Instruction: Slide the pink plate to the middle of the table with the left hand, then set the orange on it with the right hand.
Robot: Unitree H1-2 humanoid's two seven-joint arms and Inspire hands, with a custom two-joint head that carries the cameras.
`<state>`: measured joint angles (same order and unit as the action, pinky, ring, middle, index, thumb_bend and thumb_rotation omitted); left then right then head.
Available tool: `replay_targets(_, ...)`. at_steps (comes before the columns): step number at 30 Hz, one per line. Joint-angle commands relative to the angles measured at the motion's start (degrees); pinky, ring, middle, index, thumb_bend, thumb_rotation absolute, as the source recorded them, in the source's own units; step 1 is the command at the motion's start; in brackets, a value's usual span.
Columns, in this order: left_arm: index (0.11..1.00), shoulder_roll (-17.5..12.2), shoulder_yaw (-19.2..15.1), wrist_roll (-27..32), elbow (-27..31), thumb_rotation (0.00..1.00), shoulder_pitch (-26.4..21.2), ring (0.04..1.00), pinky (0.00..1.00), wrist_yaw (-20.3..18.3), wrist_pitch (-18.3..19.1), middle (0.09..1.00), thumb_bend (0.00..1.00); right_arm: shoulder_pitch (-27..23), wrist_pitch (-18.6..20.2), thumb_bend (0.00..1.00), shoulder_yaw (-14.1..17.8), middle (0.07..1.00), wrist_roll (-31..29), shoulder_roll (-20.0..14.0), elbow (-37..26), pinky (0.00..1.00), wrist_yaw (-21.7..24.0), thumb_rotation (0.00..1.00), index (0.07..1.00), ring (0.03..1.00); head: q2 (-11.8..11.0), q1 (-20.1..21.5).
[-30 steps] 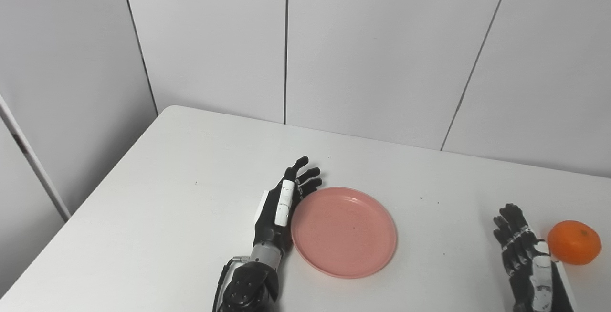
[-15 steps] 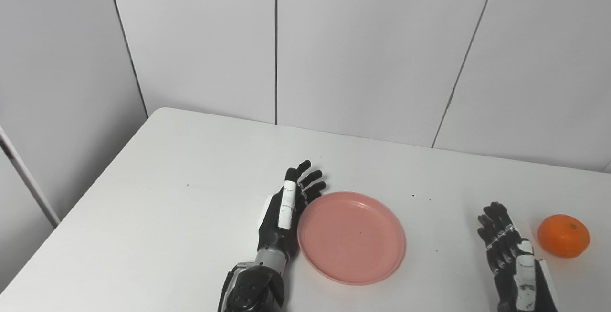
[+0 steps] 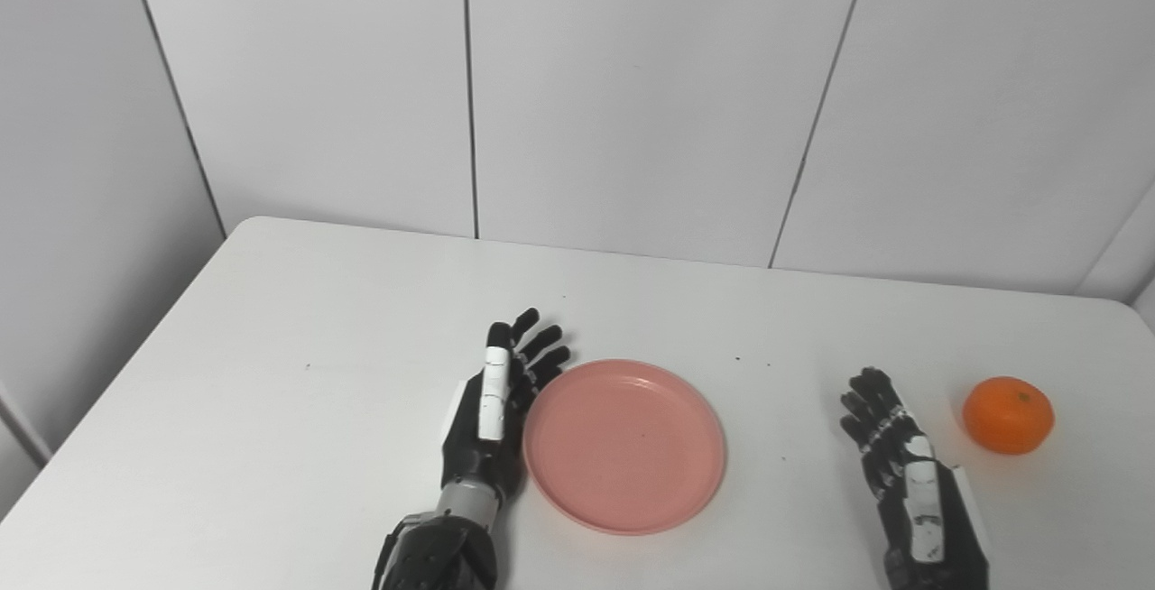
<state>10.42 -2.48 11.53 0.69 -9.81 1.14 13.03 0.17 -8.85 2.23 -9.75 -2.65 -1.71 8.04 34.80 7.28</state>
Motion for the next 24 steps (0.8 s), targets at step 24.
replay_targets(24,0.938,-3.4,-3.7,6.4,0.7,0.93,1.0,0.905,0.97,-2.7,-1.1,0.883,0.86,3.6,5.0,0.92,-4.3,0.909,4.5,6.7,0.3,0.94,-4.7,0.94,0.885,0.916,-0.2,12.9)
